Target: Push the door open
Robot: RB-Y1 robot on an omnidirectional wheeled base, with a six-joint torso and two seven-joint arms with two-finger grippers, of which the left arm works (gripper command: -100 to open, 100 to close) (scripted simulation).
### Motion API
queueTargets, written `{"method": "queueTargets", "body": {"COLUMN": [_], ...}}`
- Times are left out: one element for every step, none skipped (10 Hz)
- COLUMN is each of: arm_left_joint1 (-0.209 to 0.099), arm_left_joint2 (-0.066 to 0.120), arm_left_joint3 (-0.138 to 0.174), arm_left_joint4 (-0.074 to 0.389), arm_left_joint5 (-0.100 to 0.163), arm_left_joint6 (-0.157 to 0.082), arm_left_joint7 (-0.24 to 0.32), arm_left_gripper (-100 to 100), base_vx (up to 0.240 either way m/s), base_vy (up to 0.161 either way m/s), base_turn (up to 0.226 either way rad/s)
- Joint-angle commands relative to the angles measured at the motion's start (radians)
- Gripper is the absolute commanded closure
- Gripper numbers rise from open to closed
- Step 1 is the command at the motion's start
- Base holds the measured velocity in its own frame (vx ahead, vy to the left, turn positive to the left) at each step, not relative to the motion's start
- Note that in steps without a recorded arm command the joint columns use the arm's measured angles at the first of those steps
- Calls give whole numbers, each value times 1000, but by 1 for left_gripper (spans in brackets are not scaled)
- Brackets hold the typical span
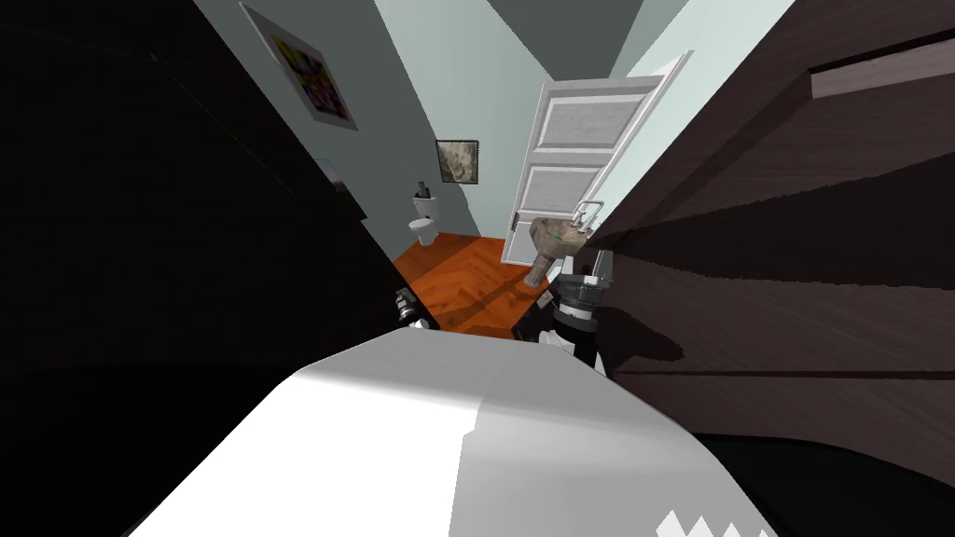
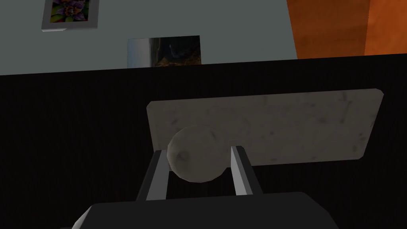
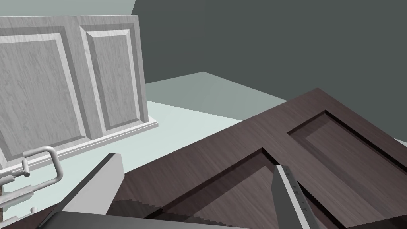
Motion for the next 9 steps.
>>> {"method": "queueTargets", "body": {"arm_left_joint1": [9, 13, 17, 22, 26, 26, 27, 29, 30], "arm_left_joint2": [-1, -6, -10, -10, -3, -2, 0, 1, 2], "arm_left_joint3": [28, 39, 50, 45, 65, 70, 81, 93, 105], "arm_left_joint4": [-21, -27, -32, -35, -38, -39, -40, -42, -43], "arm_left_joint5": [21, 30, 38, 33, 51, 55, 65, 76, 87], "arm_left_joint6": [-3, -2, -1, 4, -2, -3, -6, -9, -13], "arm_left_joint7": [-19, -27, -35, -32, -44, -47, -53, -60, -68], "arm_left_gripper": [100, 100, 100, 100, 100, 100, 100, 100, 100], "base_vx": [164, 165, 166, 68, 114, 183, 204, 183, 161], "base_vy": [37, 12, 24, 24, 50, 70, 92, 111, 110], "base_turn": [-31, -33, -21, 18, 17, 27, 24, 26, 15]}}
